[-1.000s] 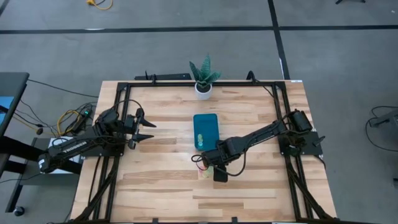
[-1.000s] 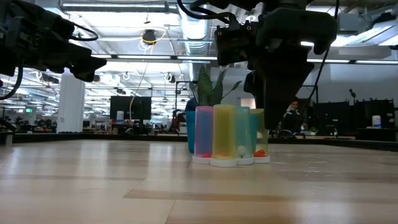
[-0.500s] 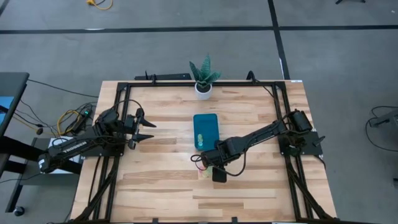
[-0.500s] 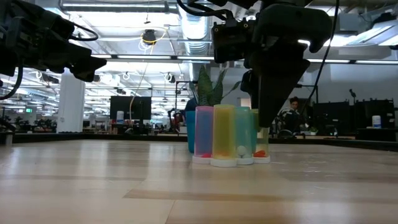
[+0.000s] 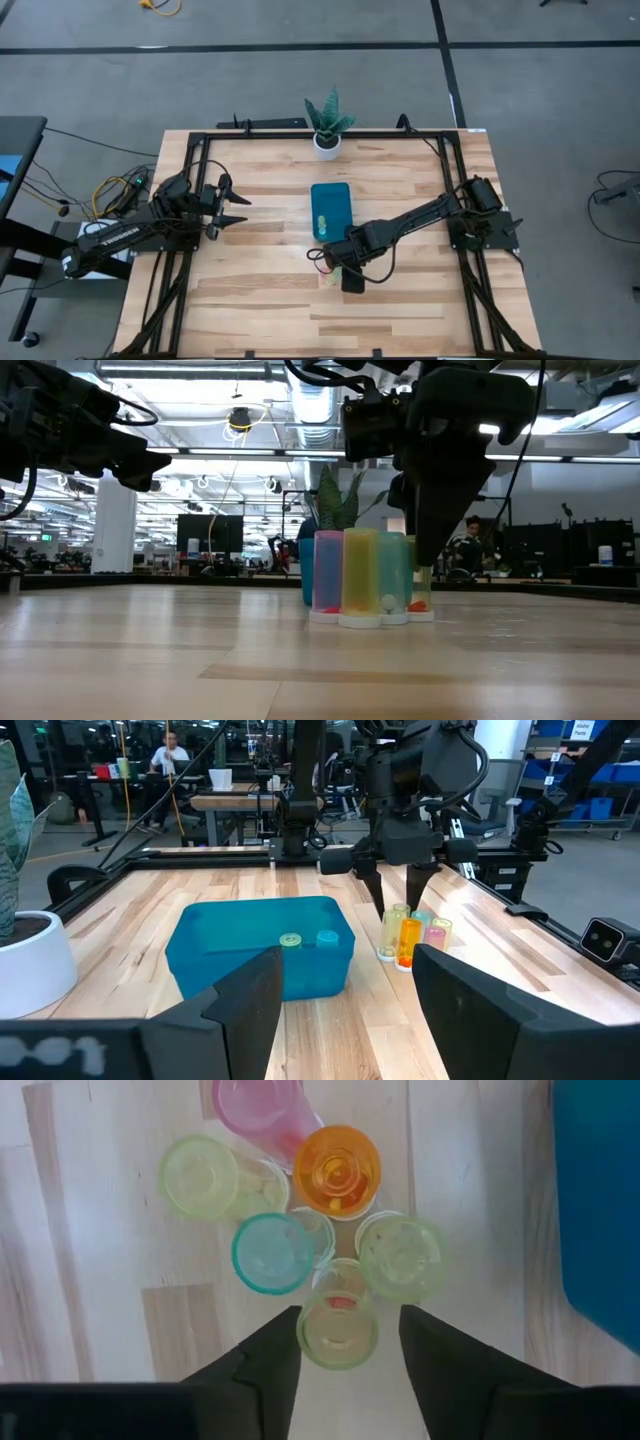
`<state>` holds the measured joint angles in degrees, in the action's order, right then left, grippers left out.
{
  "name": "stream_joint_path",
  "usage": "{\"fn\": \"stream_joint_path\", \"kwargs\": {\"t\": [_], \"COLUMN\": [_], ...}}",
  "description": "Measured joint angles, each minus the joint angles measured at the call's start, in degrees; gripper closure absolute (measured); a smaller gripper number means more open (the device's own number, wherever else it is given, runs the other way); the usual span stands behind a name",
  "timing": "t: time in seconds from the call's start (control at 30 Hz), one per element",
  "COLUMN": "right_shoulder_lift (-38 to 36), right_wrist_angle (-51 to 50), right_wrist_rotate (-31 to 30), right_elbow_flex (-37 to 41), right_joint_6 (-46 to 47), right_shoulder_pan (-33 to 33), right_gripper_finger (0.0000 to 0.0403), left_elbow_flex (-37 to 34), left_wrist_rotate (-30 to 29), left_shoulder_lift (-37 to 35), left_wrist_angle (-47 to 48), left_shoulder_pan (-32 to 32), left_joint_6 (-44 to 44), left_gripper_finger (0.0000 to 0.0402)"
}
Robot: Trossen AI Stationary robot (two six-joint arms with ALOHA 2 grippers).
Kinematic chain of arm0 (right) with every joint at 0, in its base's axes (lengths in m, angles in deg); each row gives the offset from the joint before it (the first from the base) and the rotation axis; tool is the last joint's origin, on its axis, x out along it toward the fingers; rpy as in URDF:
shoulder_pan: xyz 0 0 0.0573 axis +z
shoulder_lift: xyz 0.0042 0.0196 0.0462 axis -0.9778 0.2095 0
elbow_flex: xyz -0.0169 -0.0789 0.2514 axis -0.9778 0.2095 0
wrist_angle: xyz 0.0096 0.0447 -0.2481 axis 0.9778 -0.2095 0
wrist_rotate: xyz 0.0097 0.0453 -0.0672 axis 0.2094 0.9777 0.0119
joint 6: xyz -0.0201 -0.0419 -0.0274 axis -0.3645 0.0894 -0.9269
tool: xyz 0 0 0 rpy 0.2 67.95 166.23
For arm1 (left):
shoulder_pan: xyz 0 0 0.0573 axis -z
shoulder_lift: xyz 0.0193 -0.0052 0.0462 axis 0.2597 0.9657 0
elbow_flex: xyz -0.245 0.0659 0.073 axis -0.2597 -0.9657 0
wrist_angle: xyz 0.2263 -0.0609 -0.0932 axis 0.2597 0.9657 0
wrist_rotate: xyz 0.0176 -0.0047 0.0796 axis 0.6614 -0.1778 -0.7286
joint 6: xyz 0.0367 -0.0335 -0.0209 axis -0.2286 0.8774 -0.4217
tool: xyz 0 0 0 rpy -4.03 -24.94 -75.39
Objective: Pick and place pill bottles into a basket
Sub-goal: Put the yellow pill bottle into the blue container
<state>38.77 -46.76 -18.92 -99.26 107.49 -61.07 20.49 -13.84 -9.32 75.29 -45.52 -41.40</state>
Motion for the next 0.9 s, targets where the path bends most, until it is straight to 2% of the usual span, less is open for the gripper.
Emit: {"fn": "stream_joint_path", "kwargs": {"t": [0.4, 0.7, 0.9], "right_shoulder_lift": [-0.1, -0.7, -5.1], "right_wrist_angle": [-1.0, -4.0, -5.2], "right_wrist_rotate": [1.7, 3.2, 3.1], "right_elbow_flex": [0.0, 0.0, 0.0], "right_joint_6": [0.6, 3.0, 3.1], "right_shoulder_pan": [0.0, 0.9, 0.6], "right_gripper_finger": [0.0294, 0.0299, 0.03], "left_elbow_flex": [0.0, 0.0, 0.0], "left_wrist_rotate": [0.0, 0.0, 0.0], "left_shoulder_lift": [0.0, 0.0, 0.0], "left_wrist_angle": [0.0, 0.0, 0.0], "left_shoulder_pan": [0.0, 0.0, 0.0], "left_joint_6": [0.0, 0.0, 0.0], "left_gripper_finger": [0.0189, 0.0189, 0.0189]}}
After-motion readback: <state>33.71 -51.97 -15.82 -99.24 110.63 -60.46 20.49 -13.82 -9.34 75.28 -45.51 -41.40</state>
